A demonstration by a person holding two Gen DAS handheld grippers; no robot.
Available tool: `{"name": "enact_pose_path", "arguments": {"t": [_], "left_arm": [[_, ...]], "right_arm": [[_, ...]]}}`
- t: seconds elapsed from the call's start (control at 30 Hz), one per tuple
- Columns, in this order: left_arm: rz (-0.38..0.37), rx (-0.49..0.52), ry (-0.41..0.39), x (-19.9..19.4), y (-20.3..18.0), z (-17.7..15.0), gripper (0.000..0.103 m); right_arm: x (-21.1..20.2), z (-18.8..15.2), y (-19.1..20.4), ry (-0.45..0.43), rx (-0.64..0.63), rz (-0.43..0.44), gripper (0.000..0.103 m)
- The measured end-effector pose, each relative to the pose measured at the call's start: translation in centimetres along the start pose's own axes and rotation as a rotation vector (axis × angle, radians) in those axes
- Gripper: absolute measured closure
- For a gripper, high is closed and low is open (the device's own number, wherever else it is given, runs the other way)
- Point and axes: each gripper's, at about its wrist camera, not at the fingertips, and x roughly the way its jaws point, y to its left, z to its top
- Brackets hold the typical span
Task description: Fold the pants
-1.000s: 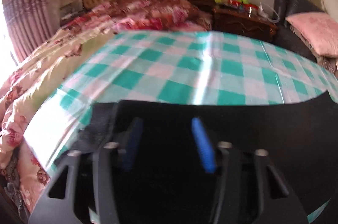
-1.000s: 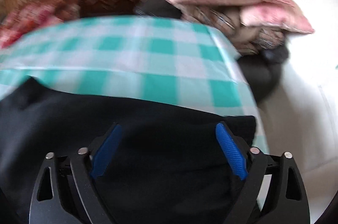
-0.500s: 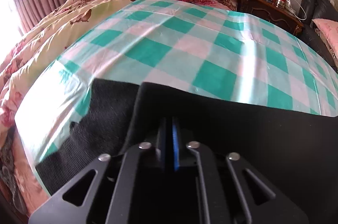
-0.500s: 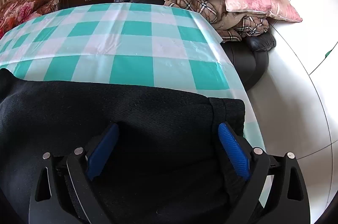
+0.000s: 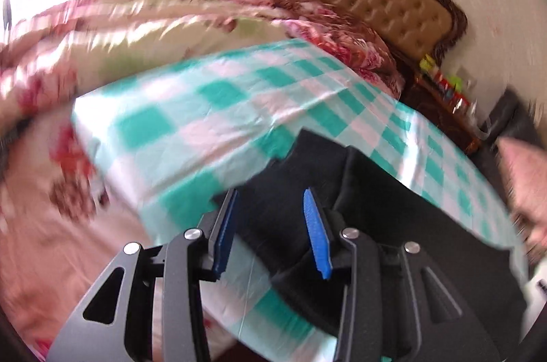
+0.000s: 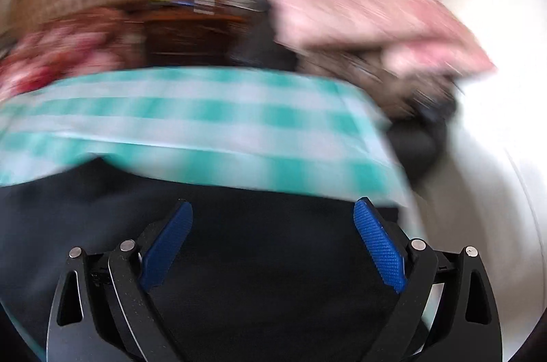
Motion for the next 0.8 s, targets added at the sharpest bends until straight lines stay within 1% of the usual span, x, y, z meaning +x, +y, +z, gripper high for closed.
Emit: {"name": "enact_pose_path", "arguments": {"t": [0.03,0.07,0.1,0.13,0.17,0.2,0.23,0.27,0.3,0.33,0.37,0.43,0.47,0.5,0.53,0.57,0.6,0.63,0.67,0.7,0.73,0.77,0.8], "left_arm": [[-0.038,-0.064,0.005,-0.2,1.1,-0.2,0.064],[-0.089,-0.139,0.009,-0.2,2.2,-0.4,0.064],[-0.145,-0.225,0.019,-0.1,3.4,-0.7,0.064],[-0.183,-0.286,0.031,0.1,4.2,-1.0,0.065],[-0.204,-0.318,0.042,0.1,4.6,-1.3,0.065],[-0.236,-0.348,0.051,0.4,4.9,-1.5,0.065],[-0.248,-0.358,0.055,0.6,5.0,-1.6,0.065],[-0.255,-0.365,0.06,0.8,5.0,-1.6,0.065],[-0.261,-0.368,0.066,1.0,4.8,-1.7,0.065],[-0.267,-0.367,0.064,1.2,4.8,-1.5,0.068],[-0.269,-0.357,0.06,1.2,4.6,-1.4,0.071],[-0.228,-0.285,0.051,1.3,3.9,-0.9,0.08],[-0.209,-0.26,0.06,1.6,3.7,-0.8,0.082],[-0.188,-0.243,0.087,2.1,3.6,-0.8,0.091],[-0.17,-0.22,0.102,2.5,3.4,-0.7,0.097],[-0.154,-0.198,0.097,2.4,3.2,-0.6,0.098],[-0.124,-0.119,0.065,1.7,2.0,0.0,0.098],[-0.108,-0.035,0.019,0.7,0.7,0.4,0.098],[-0.098,0.057,-0.043,-0.6,-0.8,0.7,0.098],[-0.092,0.147,-0.117,-2.1,-2.4,0.9,0.098],[-0.073,0.201,-0.159,-2.9,-3.4,1.0,0.098],[-0.032,0.238,-0.174,-2.8,-3.8,1.2,0.098],[-0.032,0.223,-0.156,-2.2,-3.4,1.3,0.098]], "right_arm": [[-0.7,0.4,2.1,-0.011,-0.035,0.078,0.012],[-1.5,0.8,4.8,-0.019,-0.078,0.175,0.012],[-2.2,1.2,8.5,-0.02,-0.137,0.293,0.013],[-2.6,1.3,11.1,-0.017,-0.178,0.357,0.02],[-2.9,1.3,14.2,-0.013,-0.223,0.426,0.028],[-3.2,1.3,16.9,-0.009,-0.259,0.489,0.029],[-3.3,1.1,20.4,0.004,-0.305,0.573,0.034],[-3.2,0.8,23.6,0.034,-0.35,0.626,0.041],[-3.0,0.4,26.4,0.062,-0.391,0.664,0.045],[-2.7,-0.1,29.9,0.092,-0.437,0.719,0.05],[-2.3,-0.4,32.2,0.117,-0.464,0.751,0.055],[-1.4,-1.3,36.6,0.166,-0.502,0.802,0.058],[-1.2,-1.9,38.3,0.175,-0.511,0.818,0.058],[-0.6,-2.3,39.6,0.177,-0.519,0.809,0.058],[0.1,-2.6,40.3,0.182,-0.519,0.786,0.058],[1.0,-2.9,40.9,0.203,-0.509,0.771,0.058],[1.8,-3.3,41.0,0.232,-0.494,0.76,0.058],[2.5,-3.7,41.0,0.25,-0.473,0.739,0.063],[2.5,-3.8,41.0,0.23,-0.465,0.737,0.065],[2.4,-4.1,41.1,0.222,-0.475,0.735,0.065],[2.2,-4.3,41.2,0.208,-0.485,0.727,0.065],[2.1,-4.4,41.3,0.196,-0.494,0.719,0.065],[2.1,-4.5,41.4,0.185,-0.501,0.71,0.064]]}}
